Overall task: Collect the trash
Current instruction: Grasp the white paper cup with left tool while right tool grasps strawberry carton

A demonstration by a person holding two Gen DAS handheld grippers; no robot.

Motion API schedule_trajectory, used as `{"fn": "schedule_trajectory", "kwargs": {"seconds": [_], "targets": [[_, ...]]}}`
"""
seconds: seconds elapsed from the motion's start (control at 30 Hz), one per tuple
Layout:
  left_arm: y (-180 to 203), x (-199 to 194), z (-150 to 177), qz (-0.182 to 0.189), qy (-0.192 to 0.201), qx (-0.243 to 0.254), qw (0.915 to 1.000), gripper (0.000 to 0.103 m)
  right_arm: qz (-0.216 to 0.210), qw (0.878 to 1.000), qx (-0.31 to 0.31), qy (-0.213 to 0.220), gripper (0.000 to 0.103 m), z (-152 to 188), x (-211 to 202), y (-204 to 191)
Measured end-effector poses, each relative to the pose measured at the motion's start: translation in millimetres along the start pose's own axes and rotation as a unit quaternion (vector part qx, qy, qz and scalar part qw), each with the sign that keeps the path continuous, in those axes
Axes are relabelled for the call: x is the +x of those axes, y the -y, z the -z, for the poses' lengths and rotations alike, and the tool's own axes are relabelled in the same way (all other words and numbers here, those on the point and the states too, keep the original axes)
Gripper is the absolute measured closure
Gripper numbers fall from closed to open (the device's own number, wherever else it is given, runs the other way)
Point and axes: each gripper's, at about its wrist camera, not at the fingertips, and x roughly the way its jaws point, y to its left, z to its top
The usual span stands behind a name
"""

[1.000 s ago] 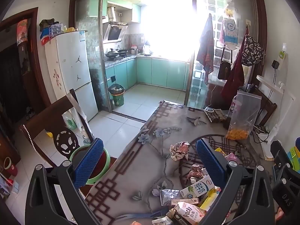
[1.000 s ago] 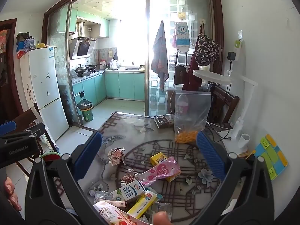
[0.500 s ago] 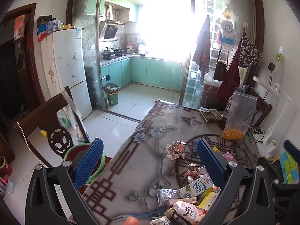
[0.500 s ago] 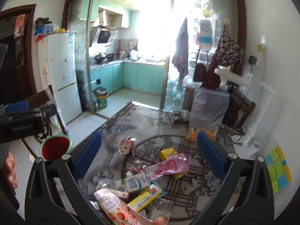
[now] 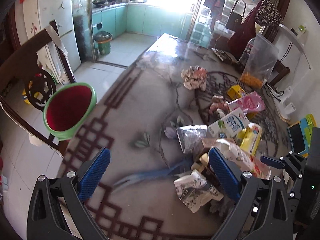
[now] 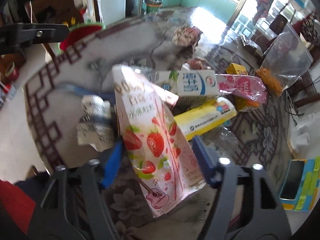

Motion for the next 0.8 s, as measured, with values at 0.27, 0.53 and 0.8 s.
{"fn": "schedule_trajectory", "kwargs": {"seconds": [0.27, 0.53, 0.8], "targets": [[15, 41, 44, 0.082, -0.089, 0.038, 0.9919, 0.008, -0.071, 0.991, 0.106, 0.039, 0.077, -7, -18, 51], [26, 105, 54, 0.117, -0.179, -0.069, 0.9744, 0.013, -0.052, 0.982, 0.158, 0.085, 0.077, -18, -44, 73], [20, 89, 31, 0.138, -0.132, -0.042, 0.9807, 0.048, -0.052, 0.978, 0.17, 0.107, 0.077, -31, -57, 65]]}}
